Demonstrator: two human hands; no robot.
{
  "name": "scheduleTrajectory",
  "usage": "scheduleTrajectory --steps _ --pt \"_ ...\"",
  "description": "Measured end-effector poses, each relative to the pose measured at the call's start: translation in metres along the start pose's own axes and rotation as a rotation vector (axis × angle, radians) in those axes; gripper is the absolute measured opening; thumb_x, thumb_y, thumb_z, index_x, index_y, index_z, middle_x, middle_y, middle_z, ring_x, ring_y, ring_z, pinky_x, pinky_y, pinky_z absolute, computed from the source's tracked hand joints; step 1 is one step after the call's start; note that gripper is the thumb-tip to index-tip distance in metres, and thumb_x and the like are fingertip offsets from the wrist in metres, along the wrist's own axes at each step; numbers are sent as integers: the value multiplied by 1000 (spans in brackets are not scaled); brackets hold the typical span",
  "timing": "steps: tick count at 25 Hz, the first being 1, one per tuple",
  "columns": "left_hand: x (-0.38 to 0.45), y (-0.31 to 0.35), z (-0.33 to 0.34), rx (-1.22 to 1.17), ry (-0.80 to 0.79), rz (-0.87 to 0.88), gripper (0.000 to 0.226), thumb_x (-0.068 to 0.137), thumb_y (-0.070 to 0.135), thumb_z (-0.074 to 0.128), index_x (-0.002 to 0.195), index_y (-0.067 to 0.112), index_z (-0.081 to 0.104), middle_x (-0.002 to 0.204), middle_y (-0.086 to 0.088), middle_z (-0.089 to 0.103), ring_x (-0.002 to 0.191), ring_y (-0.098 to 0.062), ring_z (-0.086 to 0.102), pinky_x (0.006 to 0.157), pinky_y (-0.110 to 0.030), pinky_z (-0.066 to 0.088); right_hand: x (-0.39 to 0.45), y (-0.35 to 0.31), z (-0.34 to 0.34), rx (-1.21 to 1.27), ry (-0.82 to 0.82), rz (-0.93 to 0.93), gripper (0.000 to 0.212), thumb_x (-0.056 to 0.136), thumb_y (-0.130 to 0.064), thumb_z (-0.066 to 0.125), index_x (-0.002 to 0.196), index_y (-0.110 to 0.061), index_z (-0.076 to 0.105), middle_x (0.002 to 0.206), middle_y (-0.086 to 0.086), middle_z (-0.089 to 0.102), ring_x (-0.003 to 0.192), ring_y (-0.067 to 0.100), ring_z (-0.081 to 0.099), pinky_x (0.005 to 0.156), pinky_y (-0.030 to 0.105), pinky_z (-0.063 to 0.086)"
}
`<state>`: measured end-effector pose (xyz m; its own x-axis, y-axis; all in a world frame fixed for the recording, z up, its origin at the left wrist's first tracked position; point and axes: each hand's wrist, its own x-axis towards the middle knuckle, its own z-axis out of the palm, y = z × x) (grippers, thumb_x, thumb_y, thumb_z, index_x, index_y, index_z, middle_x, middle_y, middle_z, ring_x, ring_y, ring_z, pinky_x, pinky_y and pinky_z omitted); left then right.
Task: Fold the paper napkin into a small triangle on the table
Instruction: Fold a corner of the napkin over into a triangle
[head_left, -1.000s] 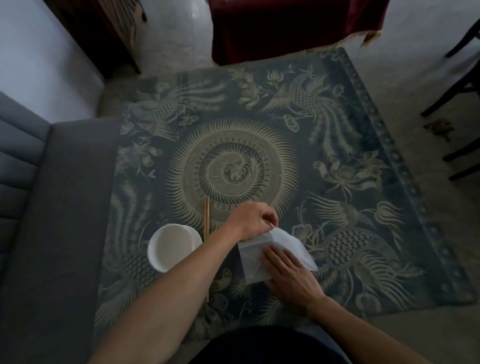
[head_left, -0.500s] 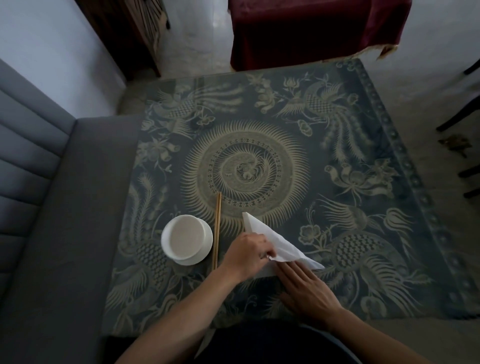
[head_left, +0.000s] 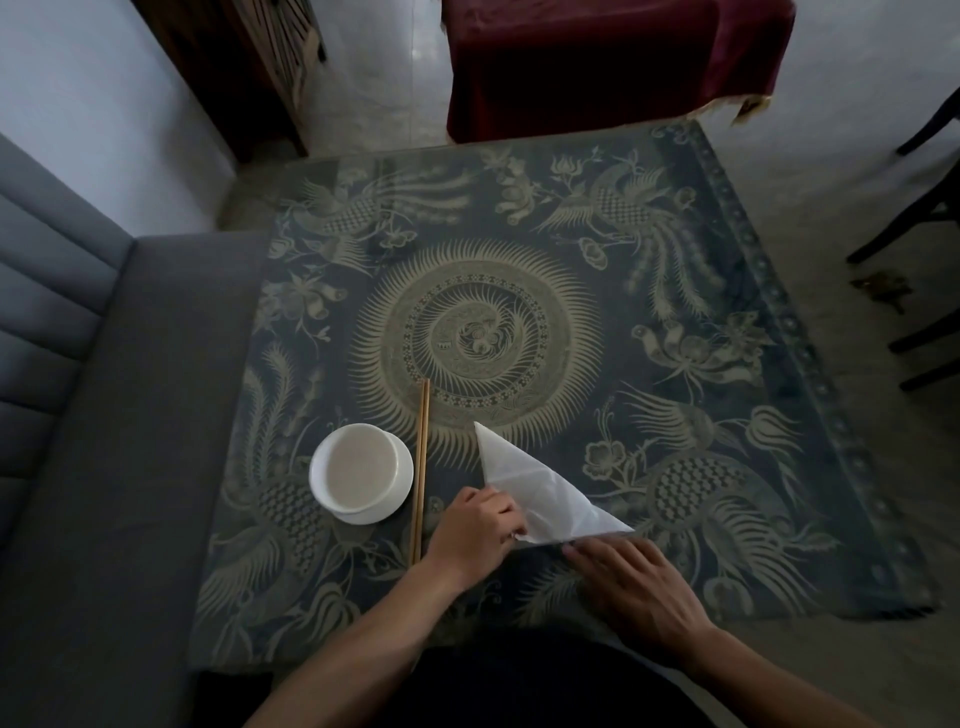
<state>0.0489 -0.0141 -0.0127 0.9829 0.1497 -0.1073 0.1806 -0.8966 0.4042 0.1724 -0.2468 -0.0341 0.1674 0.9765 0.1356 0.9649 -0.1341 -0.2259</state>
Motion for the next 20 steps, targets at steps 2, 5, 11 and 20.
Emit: scheduleTrajectory --steps 2,5,11,20 --pt "-2 -1 2 7 3 13 13 79 19 77 90 23 72 98 7 69 98 -16 60 83 -30 41 6 0 4 -62 -67 110 58 91 -37 48 143 -12 44 145 9 51 131 27 48 106 43 32" --pt "-4 -4 3 16 5 34 14 78 17 77 90 23 73 98 6 68 99 -17 60 83 -34 46 7 2 11 -75 -209 173 69 91 -44 43 149 -8 34 156 14 35 145 27 26 113 49 20" --pt "-7 -9 9 52 -17 72 10 84 24 72 94 23 75 103 6 68 102 -16 59 87 -34 47 5 -1 9 -125 -216 209 65 93 -44 40 145 -5 43 154 17 36 143 30 29 111 57 24" --pt "-17 -11 10 69 10 155 10 84 28 70 93 22 71 105 5 63 99 -15 57 82 -32 49 -7 8 18 -170 -226 305 63 94 -45 34 145 -9 46 155 15 35 140 33 37 109 67 23"
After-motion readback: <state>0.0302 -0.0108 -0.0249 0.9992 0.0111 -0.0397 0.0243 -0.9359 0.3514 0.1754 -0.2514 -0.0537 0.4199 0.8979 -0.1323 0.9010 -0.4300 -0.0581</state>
